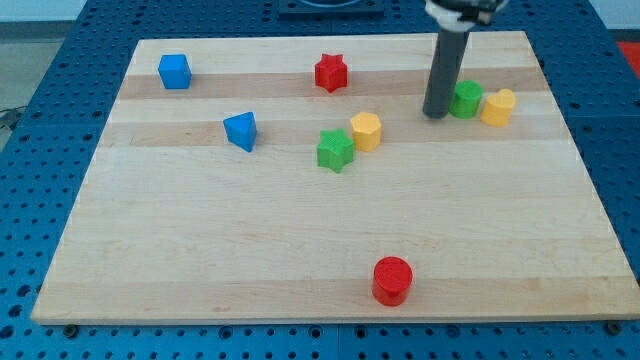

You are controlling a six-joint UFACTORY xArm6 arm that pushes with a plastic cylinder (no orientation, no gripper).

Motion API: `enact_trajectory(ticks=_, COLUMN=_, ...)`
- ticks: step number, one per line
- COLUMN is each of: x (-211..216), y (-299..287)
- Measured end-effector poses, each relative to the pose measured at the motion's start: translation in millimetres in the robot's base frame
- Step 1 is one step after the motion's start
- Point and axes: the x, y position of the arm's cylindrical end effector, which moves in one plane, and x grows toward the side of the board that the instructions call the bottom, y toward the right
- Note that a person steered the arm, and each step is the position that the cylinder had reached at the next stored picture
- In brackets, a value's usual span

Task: Move the green circle above the yellow heart

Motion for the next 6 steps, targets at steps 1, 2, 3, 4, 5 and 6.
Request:
enact_trajectory(ticks=1, x=44, y=0)
enact_trajectory(ticks=2, x=2, y=24)
enact_trajectory(ticks=3, x=-51, y=50)
enact_trajectory(ticks=4, x=-61, y=52)
enact_trajectory(ticks=5, x=-69, y=63)
enact_trajectory(ticks=6, x=-83, y=76)
